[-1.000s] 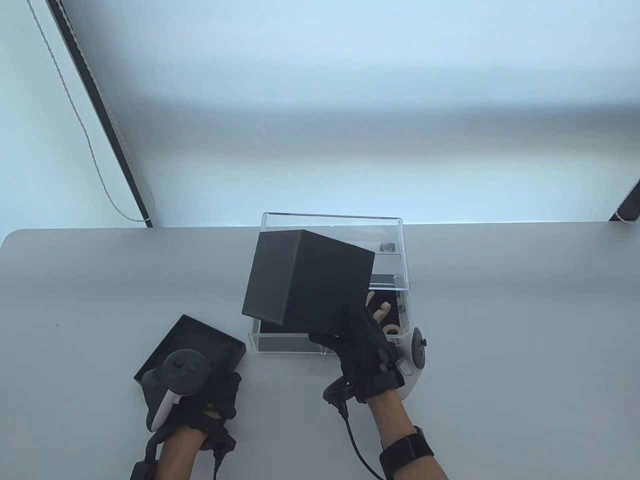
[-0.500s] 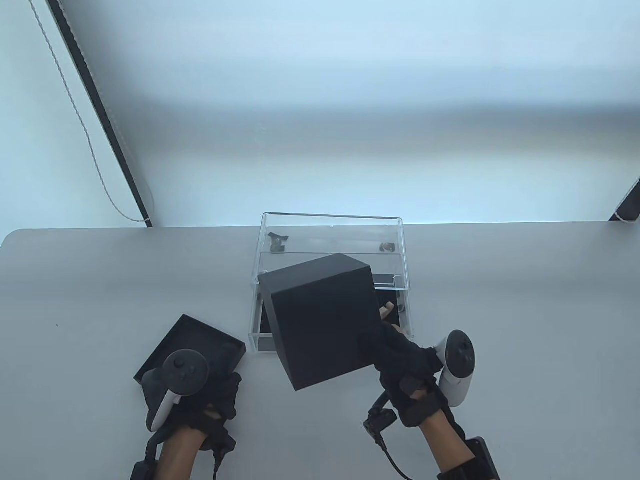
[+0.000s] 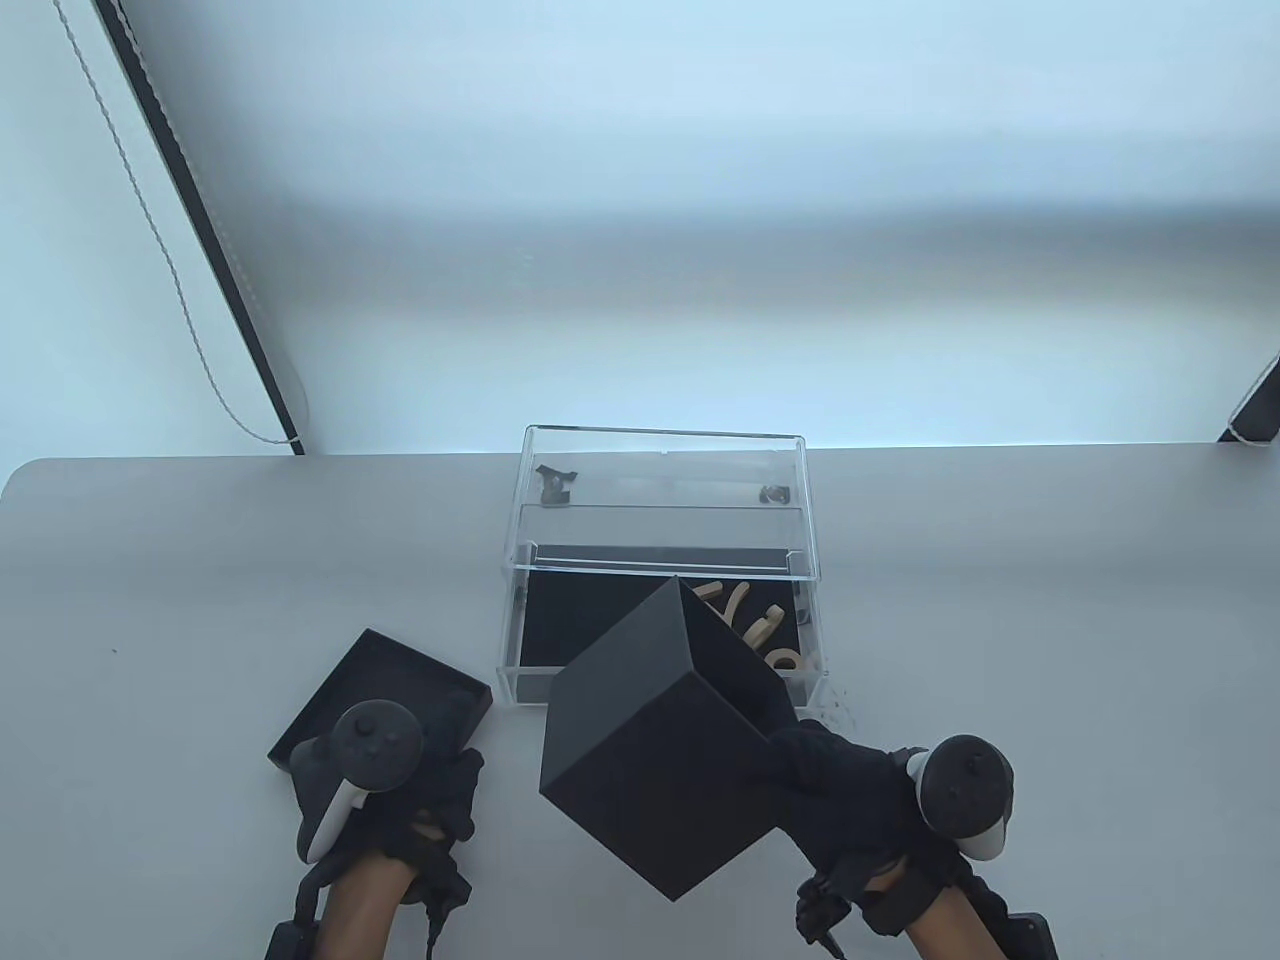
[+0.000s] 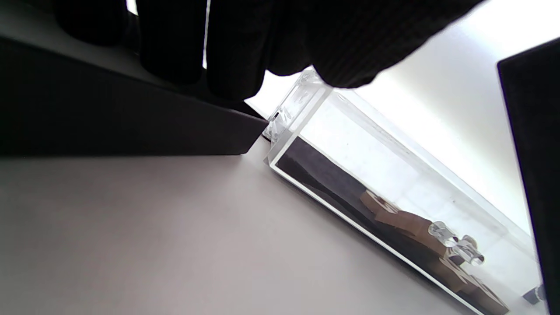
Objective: Pour number blocks into a drawer
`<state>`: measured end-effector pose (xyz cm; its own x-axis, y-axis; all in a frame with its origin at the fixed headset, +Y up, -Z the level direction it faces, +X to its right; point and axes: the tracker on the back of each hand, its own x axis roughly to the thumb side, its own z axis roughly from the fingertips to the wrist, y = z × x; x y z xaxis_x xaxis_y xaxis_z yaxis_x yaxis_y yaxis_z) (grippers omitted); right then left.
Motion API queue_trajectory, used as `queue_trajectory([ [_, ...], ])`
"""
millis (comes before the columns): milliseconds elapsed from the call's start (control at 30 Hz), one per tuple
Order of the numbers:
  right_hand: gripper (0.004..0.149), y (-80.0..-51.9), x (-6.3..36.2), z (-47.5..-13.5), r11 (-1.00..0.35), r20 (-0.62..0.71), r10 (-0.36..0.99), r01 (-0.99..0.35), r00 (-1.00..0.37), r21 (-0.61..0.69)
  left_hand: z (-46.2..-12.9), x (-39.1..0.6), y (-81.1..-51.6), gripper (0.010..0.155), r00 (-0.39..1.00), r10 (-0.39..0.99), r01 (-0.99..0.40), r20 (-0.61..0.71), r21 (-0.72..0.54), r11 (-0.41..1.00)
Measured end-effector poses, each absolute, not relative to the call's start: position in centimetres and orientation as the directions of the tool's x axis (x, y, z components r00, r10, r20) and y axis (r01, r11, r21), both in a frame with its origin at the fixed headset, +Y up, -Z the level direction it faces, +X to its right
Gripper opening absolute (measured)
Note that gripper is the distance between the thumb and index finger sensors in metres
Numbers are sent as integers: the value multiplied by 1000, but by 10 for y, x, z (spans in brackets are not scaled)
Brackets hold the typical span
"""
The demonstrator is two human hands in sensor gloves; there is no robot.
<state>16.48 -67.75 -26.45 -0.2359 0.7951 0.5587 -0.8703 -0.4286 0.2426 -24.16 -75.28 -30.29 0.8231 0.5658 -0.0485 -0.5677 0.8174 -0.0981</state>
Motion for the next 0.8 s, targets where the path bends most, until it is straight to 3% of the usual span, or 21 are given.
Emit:
queue_trajectory([
  [400,40,-683,126,-242,-825,758,401,-562,-515,55,-303,-239,-756,65,842,536,-539,-54,-115,835],
  [667,41,-689,114,-237,-895,797,259,-445,-546,-14,-305,-241,-760,65,860,505,-511,-77,-128,850],
  [800,48,-686,116,-237,-877,791,303,-481,-532,12,-307,-243,-765,66,876,470,-482,-108,-159,861],
])
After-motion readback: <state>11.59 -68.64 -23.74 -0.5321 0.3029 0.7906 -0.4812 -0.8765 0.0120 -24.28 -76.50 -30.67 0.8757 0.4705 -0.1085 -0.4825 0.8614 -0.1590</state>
